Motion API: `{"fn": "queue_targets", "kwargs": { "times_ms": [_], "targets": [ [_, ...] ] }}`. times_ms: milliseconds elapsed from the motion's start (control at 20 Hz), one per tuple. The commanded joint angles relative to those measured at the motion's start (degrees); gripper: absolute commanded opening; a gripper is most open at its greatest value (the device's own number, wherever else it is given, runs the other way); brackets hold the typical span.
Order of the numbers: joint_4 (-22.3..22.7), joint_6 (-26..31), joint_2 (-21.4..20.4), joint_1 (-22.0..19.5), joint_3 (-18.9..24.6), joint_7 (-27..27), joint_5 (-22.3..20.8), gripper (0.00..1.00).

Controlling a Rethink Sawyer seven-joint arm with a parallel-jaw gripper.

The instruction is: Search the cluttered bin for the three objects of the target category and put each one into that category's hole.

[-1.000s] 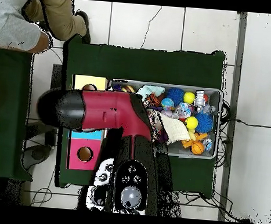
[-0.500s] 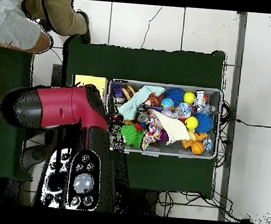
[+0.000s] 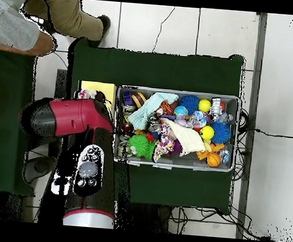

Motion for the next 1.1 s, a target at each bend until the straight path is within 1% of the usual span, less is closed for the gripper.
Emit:
{"fn": "queue_targets", "kwargs": {
  "times_ms": [50,150,250,400,500,650,750,900,1100],
  "targets": [
    [0.07,-2.04,8.33,-1.11,-1.61,10.96,-1.00,0.00],
    [-0.69,-2.19,9.49,-0.68,-2.40,10.79,-1.04,0.00],
    [-1.60,-0.44,9.99,0.04,-3.78,10.45,-1.44,0.00],
    [-2.47,1.98,9.84,0.67,-5.20,9.14,-2.50,0.00],
    [-3.30,3.38,9.35,0.84,-6.08,7.37,-3.64,0.00],
    [-4.45,5.25,7.40,0.57,-6.96,4.81,-4.50,0.00],
    [-4.94,6.44,5.20,-0.11,-6.96,3.42,-4.32,0.00],
    [-6.29,12.65,2.10,-1.42,-6.63,0.80,-3.94,0.00],
    [-5.33,17.25,-1.07,-2.67,-6.00,-1.57,-4.08,0.00]
  ]
}}
